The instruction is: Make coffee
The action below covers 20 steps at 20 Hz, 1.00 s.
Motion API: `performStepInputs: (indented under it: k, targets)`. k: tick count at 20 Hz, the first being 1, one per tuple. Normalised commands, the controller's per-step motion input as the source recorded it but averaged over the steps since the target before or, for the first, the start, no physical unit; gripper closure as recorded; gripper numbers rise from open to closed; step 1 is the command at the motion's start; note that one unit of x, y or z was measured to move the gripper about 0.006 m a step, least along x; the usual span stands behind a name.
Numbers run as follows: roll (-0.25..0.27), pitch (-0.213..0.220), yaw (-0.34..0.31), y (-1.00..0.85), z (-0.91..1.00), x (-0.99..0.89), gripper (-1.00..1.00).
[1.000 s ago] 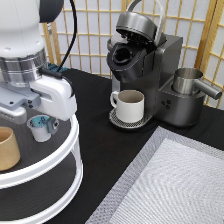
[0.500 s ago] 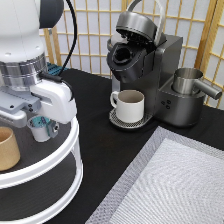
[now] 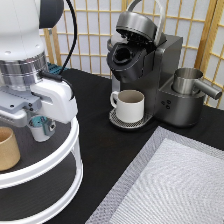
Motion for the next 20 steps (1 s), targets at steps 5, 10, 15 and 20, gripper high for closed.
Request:
performStepInputs:
  k: [5, 10, 15, 20]
  targets:
    - [0.044, -0.032, 0.070, 0.21, 0.52, 0.12, 1.00]
    - [0.208, 0.049, 0.102, 0.35, 0.75, 0.37, 1.00]
    - [0.293, 0.033, 0.041, 0.38, 0.48, 0.30, 1.00]
    - [0.362, 0.027, 0.000, 0.31, 0.25, 0.22, 1.00]
